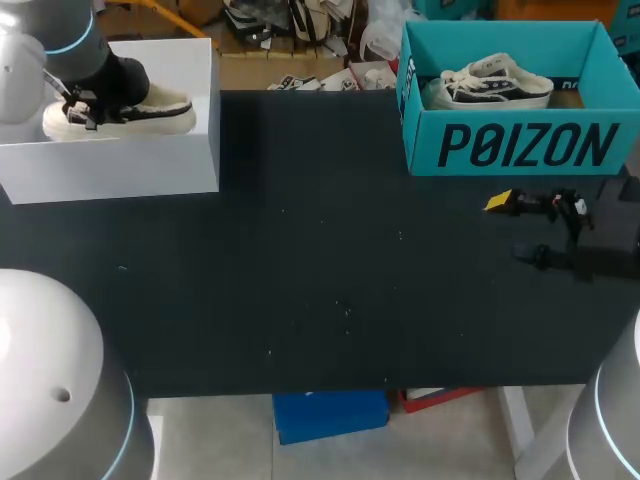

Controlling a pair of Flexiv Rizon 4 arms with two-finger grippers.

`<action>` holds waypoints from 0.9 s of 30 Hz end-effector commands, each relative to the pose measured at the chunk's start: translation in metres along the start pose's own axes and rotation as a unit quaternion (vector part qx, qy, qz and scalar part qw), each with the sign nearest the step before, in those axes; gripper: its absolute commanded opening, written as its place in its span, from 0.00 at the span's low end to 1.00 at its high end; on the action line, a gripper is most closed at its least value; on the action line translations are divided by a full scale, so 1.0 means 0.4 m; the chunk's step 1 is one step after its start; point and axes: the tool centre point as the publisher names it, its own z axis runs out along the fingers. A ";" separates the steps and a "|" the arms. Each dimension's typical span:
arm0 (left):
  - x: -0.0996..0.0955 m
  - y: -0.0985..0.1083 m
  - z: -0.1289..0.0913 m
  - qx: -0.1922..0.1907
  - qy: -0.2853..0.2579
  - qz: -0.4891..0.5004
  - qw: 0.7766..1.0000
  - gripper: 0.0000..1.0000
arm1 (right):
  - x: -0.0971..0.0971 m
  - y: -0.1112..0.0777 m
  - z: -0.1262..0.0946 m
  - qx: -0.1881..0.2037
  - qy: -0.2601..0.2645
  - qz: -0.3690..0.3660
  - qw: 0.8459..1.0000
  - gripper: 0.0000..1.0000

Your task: Take the shoe out of the shoebox, open the shoe tongue, remove and reinsert the insole, then place the shoe into the shoebox

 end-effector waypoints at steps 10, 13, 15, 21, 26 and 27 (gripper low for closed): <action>0.047 0.022 0.077 -0.006 0.014 -0.016 1.000 0.00 | 0.002 0.001 0.005 0.000 -0.002 0.000 1.000 1.00; 0.051 0.029 0.085 -0.009 0.018 -0.022 1.000 0.00 | 0.002 0.001 0.005 0.000 -0.002 0.000 1.000 1.00; 0.052 0.032 0.088 -0.010 0.019 -0.025 0.999 0.00 | 0.002 0.001 0.005 0.000 -0.002 0.000 1.000 1.00; 0.043 0.038 0.083 0.003 0.026 -0.038 0.999 0.00 | 0.002 0.001 0.005 0.000 -0.002 0.000 1.000 1.00; 0.026 0.040 0.059 0.015 0.032 -0.052 0.998 0.37 | 0.002 0.001 0.005 0.000 -0.002 0.000 1.000 1.00; 0.024 0.041 0.056 0.015 0.032 -0.052 0.998 0.39 | 0.002 0.001 0.005 0.000 -0.002 0.000 1.000 1.00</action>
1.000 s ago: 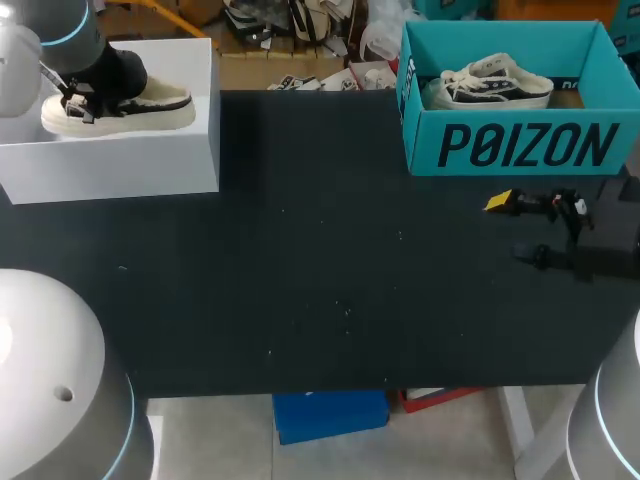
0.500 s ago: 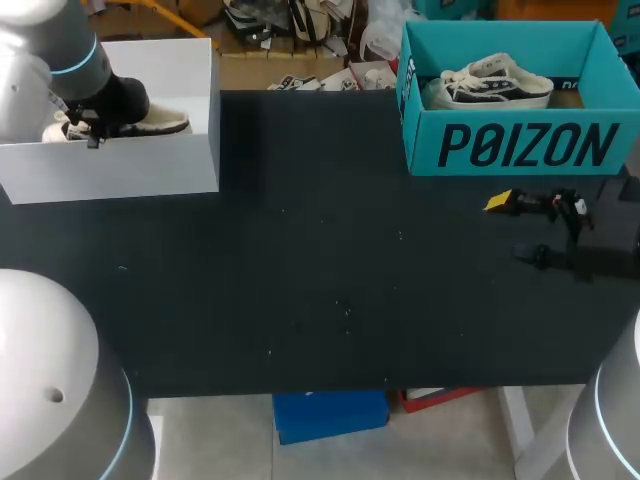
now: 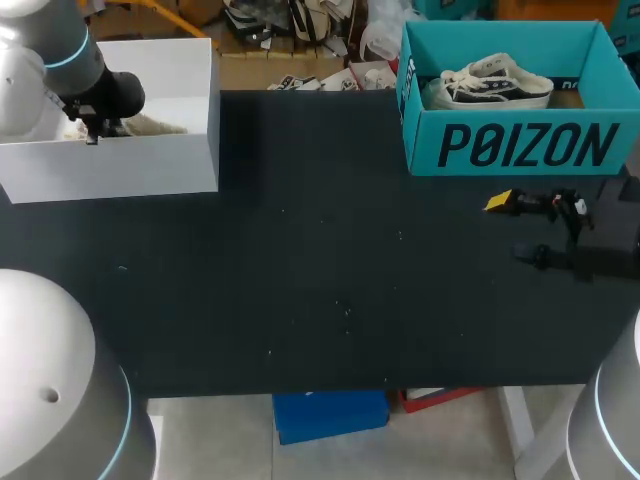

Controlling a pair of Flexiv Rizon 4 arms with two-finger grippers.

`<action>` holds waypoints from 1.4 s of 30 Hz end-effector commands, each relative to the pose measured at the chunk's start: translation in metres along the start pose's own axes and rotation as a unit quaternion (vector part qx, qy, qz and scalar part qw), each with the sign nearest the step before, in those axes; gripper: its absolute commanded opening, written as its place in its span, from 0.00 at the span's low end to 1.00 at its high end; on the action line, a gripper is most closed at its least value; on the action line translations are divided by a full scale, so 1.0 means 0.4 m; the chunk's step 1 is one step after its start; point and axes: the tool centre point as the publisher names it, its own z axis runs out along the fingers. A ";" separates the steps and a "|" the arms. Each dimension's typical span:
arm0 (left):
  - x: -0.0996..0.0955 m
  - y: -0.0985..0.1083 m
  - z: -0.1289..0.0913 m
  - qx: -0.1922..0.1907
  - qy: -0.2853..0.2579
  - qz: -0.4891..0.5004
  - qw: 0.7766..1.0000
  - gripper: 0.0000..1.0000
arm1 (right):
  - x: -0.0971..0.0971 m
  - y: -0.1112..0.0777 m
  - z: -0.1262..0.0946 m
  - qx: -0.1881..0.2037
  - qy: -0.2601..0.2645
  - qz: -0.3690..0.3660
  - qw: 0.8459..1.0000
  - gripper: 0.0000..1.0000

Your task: Take the shoe out of the shoebox, open the shoe tongue, remove and reinsert the insole, then place the shoe into the shoebox

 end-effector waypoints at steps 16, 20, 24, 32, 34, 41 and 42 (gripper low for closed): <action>-0.074 -0.045 -0.180 -0.002 0.039 -0.050 0.998 0.44 | 0.002 0.001 0.005 0.000 -0.002 0.000 1.000 1.00; -0.080 -0.090 -0.245 0.007 0.055 -0.074 0.996 0.49 | 0.002 0.001 0.005 0.000 -0.002 0.000 1.000 1.00; -0.074 -0.140 -0.297 0.014 0.078 -0.137 0.987 0.71 | 0.002 0.001 0.005 0.000 -0.002 0.000 1.000 1.00; -0.031 -0.254 -0.350 -0.009 0.103 -0.246 0.964 1.00 | 0.002 0.001 0.005 0.000 -0.002 0.000 1.000 1.00; -0.014 -0.282 -0.351 -0.013 0.117 -0.267 0.957 1.00 | 0.002 0.001 0.005 0.000 -0.002 0.000 1.000 1.00; 0.031 -0.349 -0.360 -0.003 0.169 -0.345 0.923 1.00 | 0.002 0.001 0.005 0.000 -0.002 0.000 1.000 1.00; 0.038 -0.358 -0.358 -0.004 0.179 -0.355 0.918 1.00 | 0.002 0.001 0.005 0.000 -0.002 0.000 1.000 1.00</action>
